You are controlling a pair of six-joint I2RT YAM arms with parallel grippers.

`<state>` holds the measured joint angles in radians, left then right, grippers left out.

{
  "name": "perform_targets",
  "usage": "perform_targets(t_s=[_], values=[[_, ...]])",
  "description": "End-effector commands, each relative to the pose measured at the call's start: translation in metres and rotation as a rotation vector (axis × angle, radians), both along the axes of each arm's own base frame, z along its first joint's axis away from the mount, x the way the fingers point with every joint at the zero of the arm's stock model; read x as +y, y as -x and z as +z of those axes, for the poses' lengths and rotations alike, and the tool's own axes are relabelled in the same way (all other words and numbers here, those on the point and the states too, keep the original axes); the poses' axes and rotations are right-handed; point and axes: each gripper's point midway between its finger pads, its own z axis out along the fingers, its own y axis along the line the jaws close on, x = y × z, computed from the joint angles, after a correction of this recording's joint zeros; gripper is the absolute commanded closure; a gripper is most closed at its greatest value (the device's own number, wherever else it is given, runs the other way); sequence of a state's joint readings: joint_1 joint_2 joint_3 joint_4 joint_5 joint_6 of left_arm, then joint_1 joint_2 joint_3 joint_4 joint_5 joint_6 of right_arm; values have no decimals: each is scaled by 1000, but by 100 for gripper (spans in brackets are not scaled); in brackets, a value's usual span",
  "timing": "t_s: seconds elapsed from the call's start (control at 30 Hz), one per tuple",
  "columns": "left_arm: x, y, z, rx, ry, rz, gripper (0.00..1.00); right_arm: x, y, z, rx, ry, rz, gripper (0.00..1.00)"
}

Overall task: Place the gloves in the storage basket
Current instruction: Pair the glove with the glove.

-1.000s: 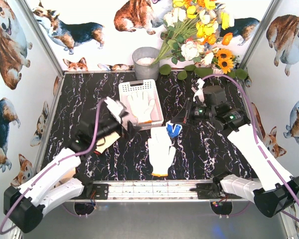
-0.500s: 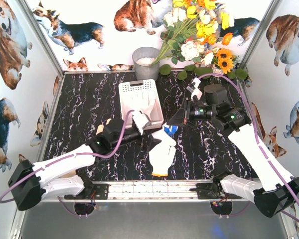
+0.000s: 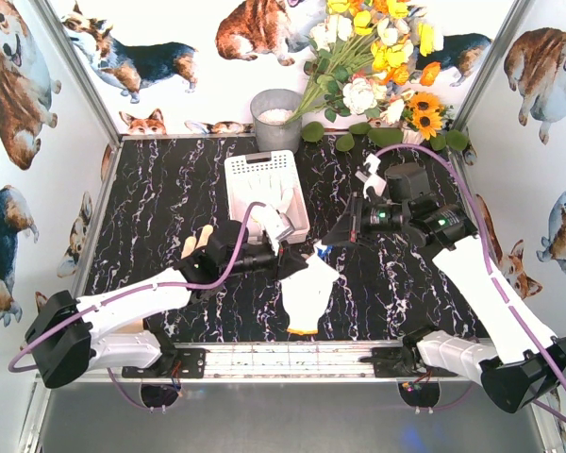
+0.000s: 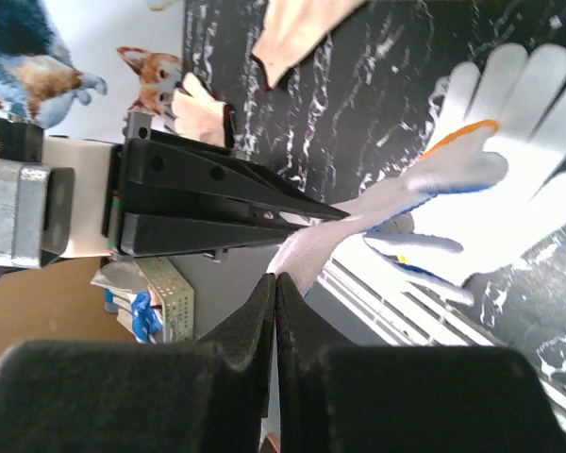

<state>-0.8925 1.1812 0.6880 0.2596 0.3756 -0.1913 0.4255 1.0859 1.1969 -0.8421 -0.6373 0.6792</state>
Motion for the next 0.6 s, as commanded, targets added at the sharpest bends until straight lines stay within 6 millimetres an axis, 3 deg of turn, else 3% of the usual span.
perform_targets(t_s=[0.0, 0.23, 0.37, 0.47, 0.57], values=[[-8, 29, 5, 151, 44, -103, 94, -14, 16, -1, -17, 56, -9, 100], [-15, 68, 15, 425, 126, -254, 96, -16, 37, -12, 60, 33, 1, 100], [-19, 76, -16, 615, 61, -256, 92, -9, 29, -36, 114, 1, -26, 100], [-16, 66, -50, 684, -16, -158, 89, -6, 12, -66, 142, 18, -93, 100], [-14, 50, -59, 682, -7, -81, 76, -5, -5, -91, 149, 46, -142, 100]])
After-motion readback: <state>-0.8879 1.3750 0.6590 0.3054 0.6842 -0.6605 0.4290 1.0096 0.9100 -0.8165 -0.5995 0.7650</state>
